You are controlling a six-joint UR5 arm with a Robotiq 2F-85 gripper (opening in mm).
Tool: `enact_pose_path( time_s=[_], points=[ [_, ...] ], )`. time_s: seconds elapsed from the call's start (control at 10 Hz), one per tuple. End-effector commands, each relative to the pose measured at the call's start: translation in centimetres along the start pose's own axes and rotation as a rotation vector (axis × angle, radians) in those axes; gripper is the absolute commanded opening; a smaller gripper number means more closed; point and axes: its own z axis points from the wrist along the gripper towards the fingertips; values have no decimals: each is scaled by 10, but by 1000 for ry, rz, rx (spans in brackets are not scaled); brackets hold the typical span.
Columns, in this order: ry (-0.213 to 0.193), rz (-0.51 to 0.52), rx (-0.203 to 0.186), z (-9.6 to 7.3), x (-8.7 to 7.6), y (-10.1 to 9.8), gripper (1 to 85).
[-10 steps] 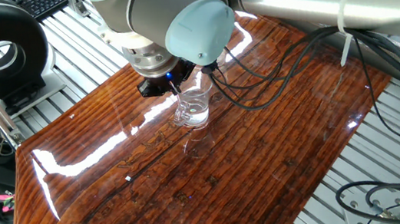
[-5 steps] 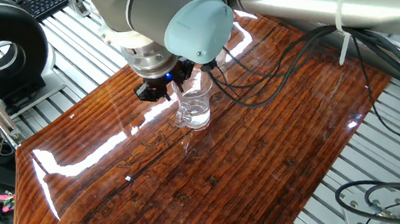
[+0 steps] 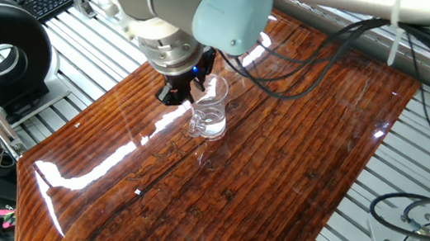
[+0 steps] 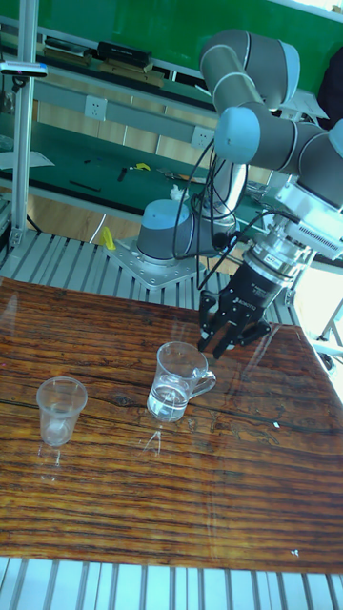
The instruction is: Pour the water from one cup into another empty cup
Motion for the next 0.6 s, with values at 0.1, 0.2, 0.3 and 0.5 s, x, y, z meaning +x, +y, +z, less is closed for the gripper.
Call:
enact_pose_path(
  time_s=[0.1,0.2,0.3,0.5],
  points=[
    [-57,-459,-153,-12,2,37,337],
    [-47,-589,-268,-17,14,64,353],
    [-66,-666,-312,-21,16,75,373],
    [-111,-867,-295,-17,10,76,170]
  ],
)
